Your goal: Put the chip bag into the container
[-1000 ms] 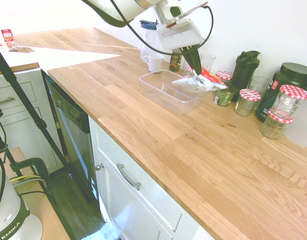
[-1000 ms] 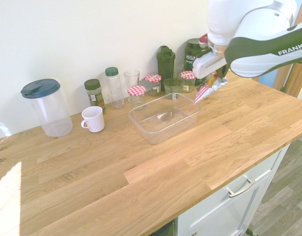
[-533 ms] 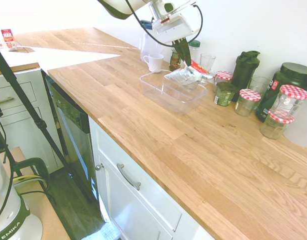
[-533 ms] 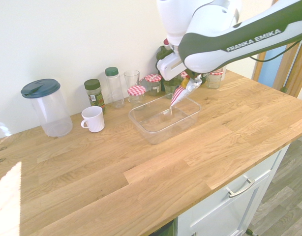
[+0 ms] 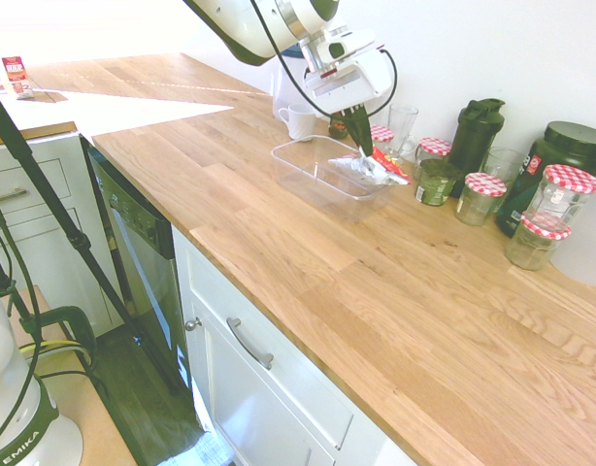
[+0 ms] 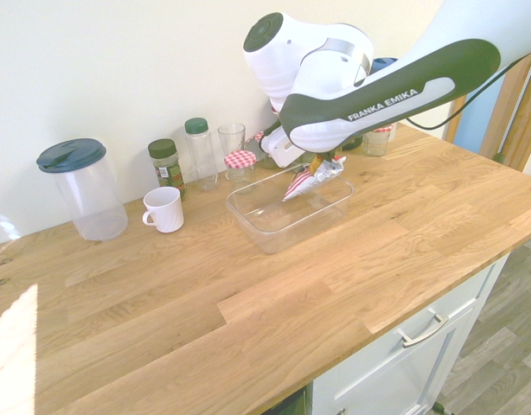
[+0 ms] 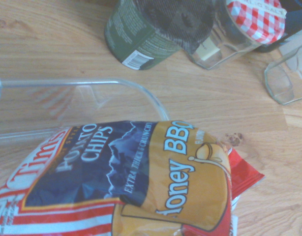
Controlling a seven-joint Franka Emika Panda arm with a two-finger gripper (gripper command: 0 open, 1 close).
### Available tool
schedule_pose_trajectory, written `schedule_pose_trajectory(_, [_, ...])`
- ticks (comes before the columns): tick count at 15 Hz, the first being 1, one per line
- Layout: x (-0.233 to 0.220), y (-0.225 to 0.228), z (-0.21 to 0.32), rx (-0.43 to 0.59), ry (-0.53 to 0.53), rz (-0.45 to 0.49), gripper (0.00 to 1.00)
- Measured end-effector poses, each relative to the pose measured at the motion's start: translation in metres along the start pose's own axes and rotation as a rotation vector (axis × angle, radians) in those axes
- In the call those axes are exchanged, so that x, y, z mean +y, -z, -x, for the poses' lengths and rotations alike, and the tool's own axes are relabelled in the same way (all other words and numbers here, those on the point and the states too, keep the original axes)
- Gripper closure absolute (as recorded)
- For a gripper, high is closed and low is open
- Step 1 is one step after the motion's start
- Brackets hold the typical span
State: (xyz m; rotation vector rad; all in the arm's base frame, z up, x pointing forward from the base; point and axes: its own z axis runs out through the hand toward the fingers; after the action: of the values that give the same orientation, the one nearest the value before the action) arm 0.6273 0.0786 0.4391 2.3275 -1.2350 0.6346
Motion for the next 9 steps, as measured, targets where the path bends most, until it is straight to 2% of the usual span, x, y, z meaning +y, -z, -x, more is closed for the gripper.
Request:
schedule_pose_trajectory(5, [0.003,-0.011,-0.004,-0.002,-0.005,0.010,0.00])
schedule_pose_trajectory(9, [0.017,0.002,-0.013,-0.008,-0.033,-0.044,0.00])
